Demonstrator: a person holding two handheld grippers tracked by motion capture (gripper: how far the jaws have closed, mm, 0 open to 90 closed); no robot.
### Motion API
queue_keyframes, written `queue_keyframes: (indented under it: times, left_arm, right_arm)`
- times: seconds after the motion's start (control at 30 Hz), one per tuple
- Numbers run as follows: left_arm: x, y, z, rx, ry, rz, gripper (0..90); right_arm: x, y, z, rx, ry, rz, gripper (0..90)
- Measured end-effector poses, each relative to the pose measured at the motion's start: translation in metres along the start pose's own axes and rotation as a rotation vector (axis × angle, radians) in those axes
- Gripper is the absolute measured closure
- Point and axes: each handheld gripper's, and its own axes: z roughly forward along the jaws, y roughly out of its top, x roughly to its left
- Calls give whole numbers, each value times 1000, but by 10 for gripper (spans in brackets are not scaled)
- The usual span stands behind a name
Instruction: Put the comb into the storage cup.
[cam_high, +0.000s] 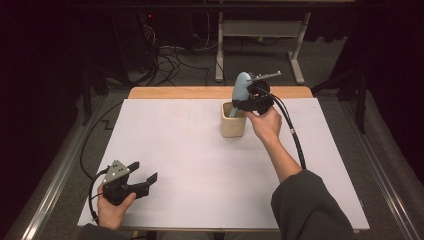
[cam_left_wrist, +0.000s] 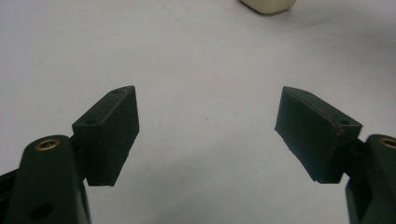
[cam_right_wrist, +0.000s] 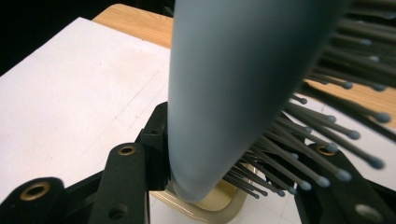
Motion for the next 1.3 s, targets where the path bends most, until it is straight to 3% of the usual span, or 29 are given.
queue_keyframes:
  times: [0.97, 1.3]
  left_arm:
    - [0, 0, 0, 0, -3, -1, 225]
    - [0, 0, 0, 0, -4, -1, 226]
  right_arm:
    - [1, -5, 13, 45, -13, 2, 527]
    - [-2, -5, 13, 49, -21, 9, 485]
